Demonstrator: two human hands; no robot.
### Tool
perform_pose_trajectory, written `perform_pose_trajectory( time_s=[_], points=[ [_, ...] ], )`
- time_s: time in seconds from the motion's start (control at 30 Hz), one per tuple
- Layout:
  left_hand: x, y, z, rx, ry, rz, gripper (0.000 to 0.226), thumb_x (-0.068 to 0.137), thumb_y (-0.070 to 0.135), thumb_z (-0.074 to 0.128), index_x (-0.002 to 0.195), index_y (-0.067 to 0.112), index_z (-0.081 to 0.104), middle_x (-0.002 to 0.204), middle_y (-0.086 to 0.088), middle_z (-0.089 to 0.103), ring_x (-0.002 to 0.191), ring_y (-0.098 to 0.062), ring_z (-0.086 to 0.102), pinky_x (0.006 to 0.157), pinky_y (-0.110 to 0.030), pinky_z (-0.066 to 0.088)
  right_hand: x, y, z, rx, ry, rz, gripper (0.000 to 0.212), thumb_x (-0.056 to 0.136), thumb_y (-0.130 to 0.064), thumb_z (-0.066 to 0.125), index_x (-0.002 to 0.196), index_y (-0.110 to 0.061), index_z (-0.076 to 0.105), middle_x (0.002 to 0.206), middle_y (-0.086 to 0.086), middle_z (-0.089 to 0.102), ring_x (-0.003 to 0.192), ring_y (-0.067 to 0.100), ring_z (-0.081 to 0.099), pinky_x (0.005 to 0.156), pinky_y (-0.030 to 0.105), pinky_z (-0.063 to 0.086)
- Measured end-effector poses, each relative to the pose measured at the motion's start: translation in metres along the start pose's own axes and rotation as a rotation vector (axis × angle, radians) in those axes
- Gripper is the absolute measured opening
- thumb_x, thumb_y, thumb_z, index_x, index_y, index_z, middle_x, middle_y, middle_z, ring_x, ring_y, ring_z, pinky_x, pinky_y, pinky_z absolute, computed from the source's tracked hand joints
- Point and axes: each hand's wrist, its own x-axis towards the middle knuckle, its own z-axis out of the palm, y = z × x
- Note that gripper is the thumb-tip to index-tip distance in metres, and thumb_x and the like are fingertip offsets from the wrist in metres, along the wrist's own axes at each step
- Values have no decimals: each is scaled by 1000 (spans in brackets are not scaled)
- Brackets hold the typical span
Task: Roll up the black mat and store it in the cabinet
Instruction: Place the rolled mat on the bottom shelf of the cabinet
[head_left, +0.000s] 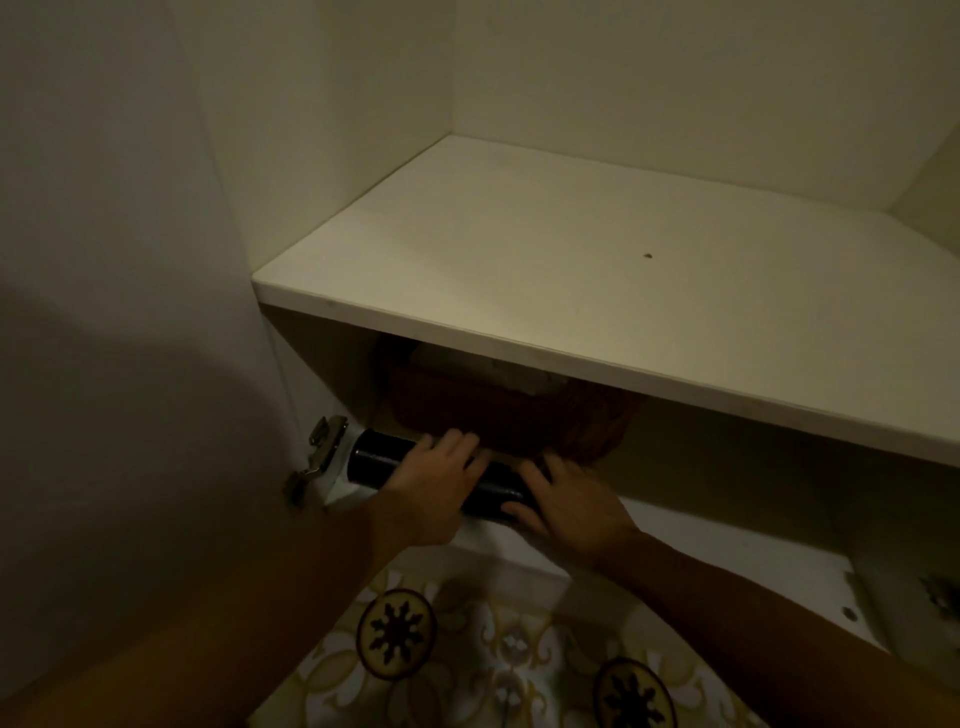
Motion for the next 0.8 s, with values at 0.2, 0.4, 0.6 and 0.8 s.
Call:
perform_pose_trajectory(
  time_s=[0.2,0.4,0.6,0.8],
  points=[
    [7,6,4,22,-64,-17,92,78,37,68,149,16,14,142,-13,30,128,-32,33,110,-46,32,-4,8,-1,-63,-59,-6,78,92,-71,43,152,-25,28,145,11,40,124,32,46,94,40,43],
    [9,-17,-5,79,-207,-132,90,81,8,71,152,20,16,151,-18,28,136,-38,33,107,-51,36,-11,15,-2,-139,-148,63,76,93,-42,57,156,-24,17,149,16,37,129,38,41,101,46,41],
    [5,-11,-8,118,-205,-128,74,88,10,62,149,10,21,147,-22,34,132,-40,37,103,-51,37,-15,4,-12,-322,-106,53,73,64,-23,87,132,-15,62,113,20,68,87,39,68,63,43,57],
    [-8,-30,-3,176,-199,-142,87,81,21,73,148,16,18,142,-19,37,125,-36,43,93,-47,46,-7,-19,-14,-309,-73,31,67,60,-28,89,123,-18,67,103,12,69,81,31,68,55,35,54]
  ],
)
